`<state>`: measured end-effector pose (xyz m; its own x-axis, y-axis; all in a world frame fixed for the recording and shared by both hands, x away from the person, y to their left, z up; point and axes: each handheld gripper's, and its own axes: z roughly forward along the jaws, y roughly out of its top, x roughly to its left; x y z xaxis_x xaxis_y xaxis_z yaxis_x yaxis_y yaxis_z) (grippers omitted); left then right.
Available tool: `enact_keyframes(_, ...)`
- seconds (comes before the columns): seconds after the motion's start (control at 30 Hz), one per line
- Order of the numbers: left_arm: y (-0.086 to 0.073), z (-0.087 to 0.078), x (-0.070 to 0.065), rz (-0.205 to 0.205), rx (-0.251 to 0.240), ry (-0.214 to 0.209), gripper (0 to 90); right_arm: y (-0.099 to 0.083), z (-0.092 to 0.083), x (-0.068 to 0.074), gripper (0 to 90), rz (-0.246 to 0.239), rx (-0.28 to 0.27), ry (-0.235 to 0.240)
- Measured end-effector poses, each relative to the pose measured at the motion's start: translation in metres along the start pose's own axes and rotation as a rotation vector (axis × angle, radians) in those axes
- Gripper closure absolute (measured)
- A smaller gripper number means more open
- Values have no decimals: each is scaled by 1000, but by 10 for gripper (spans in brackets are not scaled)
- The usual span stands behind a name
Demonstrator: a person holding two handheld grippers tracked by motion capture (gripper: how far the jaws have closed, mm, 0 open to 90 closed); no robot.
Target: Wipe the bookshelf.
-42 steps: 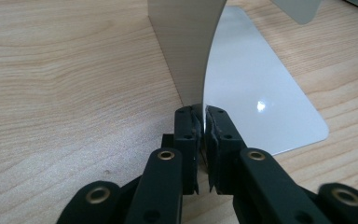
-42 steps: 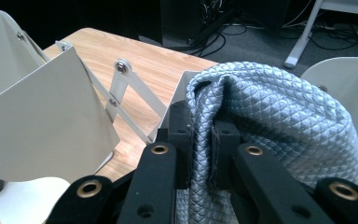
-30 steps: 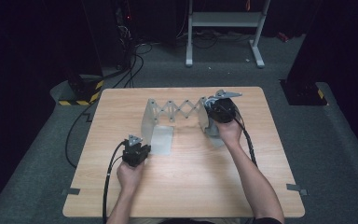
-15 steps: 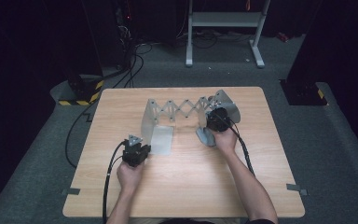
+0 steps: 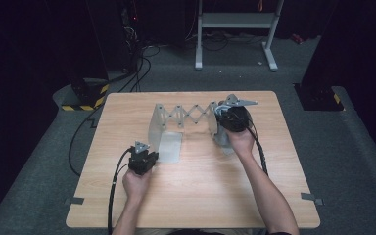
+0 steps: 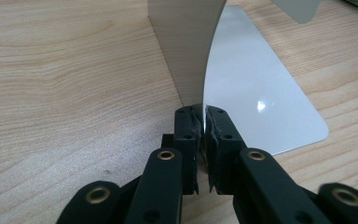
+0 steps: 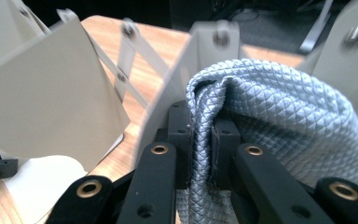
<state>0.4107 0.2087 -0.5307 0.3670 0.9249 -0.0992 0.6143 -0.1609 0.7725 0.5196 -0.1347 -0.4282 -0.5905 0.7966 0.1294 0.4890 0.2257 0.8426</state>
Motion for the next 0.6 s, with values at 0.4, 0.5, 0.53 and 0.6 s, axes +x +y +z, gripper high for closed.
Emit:
enact_keyframes(0.4,0,0,0,-3,-1,-3,832,15,-16,6,828,-35,-44,6)
enact_keyframes(0.5,0,0,0,1,2,-1,832,9,-17,5,828,-29,-44,13)
enact_keyframes(0.53,0,0,0,1,2,-1,832,6,-18,5,828,-29,-38,15)
enact_keyframes(0.6,0,0,0,0,2,-2,832,0,-19,6,828,-35,-33,16)
